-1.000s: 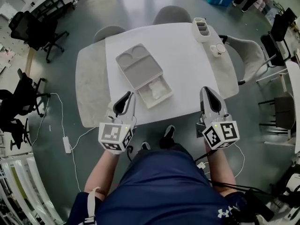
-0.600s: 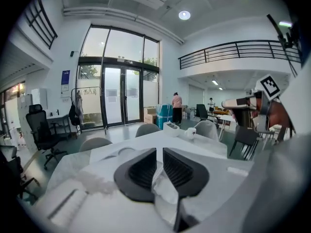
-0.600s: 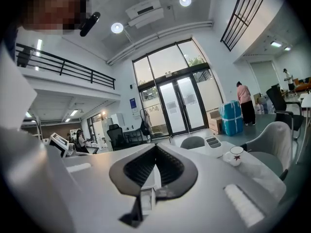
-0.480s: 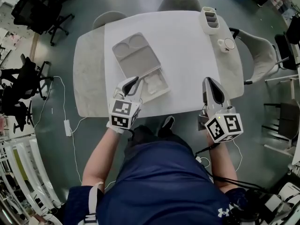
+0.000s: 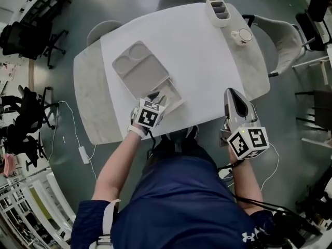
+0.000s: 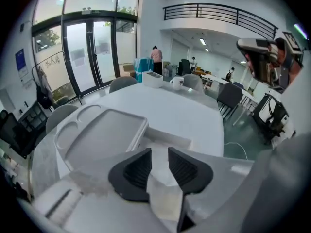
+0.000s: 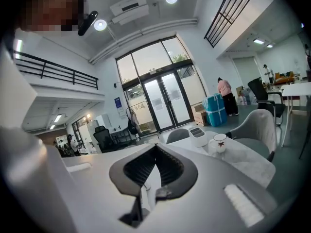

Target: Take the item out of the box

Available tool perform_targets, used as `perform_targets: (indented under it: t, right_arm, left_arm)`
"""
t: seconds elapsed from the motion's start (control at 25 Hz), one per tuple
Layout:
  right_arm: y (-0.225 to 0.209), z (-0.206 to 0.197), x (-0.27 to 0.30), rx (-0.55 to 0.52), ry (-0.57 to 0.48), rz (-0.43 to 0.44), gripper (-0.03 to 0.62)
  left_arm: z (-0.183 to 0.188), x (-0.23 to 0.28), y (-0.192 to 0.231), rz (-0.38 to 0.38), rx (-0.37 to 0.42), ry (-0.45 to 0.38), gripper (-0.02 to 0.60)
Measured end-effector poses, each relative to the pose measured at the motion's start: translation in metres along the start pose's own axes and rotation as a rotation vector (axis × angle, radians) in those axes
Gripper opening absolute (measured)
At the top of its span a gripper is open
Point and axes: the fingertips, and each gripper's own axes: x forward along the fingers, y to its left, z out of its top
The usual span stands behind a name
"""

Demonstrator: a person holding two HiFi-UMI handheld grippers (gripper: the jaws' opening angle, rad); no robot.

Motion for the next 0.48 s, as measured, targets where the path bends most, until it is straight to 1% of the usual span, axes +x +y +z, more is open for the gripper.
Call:
perform_targets:
  t: [0.2, 0.36, 0.48]
  right_arm:
    - [-0.012, -0.01, -0.017, 0.027, 0.004, -0.1, 0.002]
    - [-0.021, -0.014, -0.031, 0.05, 0.003, -0.173, 0.002]
    - [-0.028, -0.019, -0.036, 0.072, 0.003, -0.202, 0.002]
  left_arm:
    - [-0.016, 0.031, 0.002, -0.032, 0.057, 0.075, 0.118]
    - [-0.028, 0.043, -0.002, -0.06, 0.079, 0.14, 0.118]
    - [-0.034, 0.055, -0.002, -0.05, 0.091, 0.186, 0.117]
